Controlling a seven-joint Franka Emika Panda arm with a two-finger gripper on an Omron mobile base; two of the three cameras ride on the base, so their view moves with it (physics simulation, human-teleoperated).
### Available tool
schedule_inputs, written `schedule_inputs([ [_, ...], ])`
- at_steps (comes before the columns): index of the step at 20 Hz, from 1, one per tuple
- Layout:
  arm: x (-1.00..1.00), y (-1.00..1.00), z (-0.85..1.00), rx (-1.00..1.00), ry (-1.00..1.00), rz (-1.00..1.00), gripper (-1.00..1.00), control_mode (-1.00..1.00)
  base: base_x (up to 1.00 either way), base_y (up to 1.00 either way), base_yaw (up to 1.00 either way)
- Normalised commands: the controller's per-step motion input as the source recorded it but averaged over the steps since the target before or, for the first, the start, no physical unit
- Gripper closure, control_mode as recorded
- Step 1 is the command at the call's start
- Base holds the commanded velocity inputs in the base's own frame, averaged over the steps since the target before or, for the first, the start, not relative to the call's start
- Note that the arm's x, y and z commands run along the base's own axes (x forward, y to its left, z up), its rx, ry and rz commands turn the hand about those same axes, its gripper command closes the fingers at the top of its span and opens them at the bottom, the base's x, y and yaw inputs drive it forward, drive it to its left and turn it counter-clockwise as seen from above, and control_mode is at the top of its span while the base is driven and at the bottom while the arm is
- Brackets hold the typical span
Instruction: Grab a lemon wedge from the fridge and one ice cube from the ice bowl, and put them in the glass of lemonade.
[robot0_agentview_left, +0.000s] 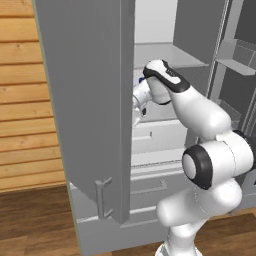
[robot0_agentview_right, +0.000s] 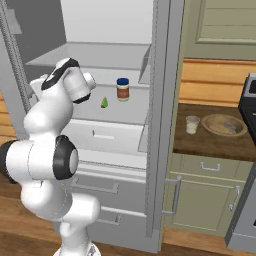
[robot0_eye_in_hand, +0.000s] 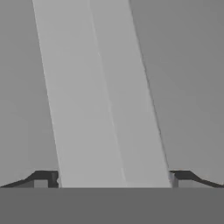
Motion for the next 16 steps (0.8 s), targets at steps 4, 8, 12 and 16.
schedule_inputs([
  [4, -0.7, 1.0, 0.0, 0.0, -0.22, 0.12, -1.0, -1.0, 0.0, 0.0, 0.0],
  [8, -0.65, 1.0, 0.03, 0.0, -0.24, 0.09, -1.0, -1.0, 0.0, 0.0, 0.0],
  [12, -0.53, 0.98, 0.09, 0.0, -0.22, 0.06, -1.0, -1.0, 0.0, 0.0, 0.0],
  [16, -0.41, 0.5, 0.19, 0.0, -0.1, 0.01, -1.0, -1.0, 0.0, 0.0, 0.0],
])
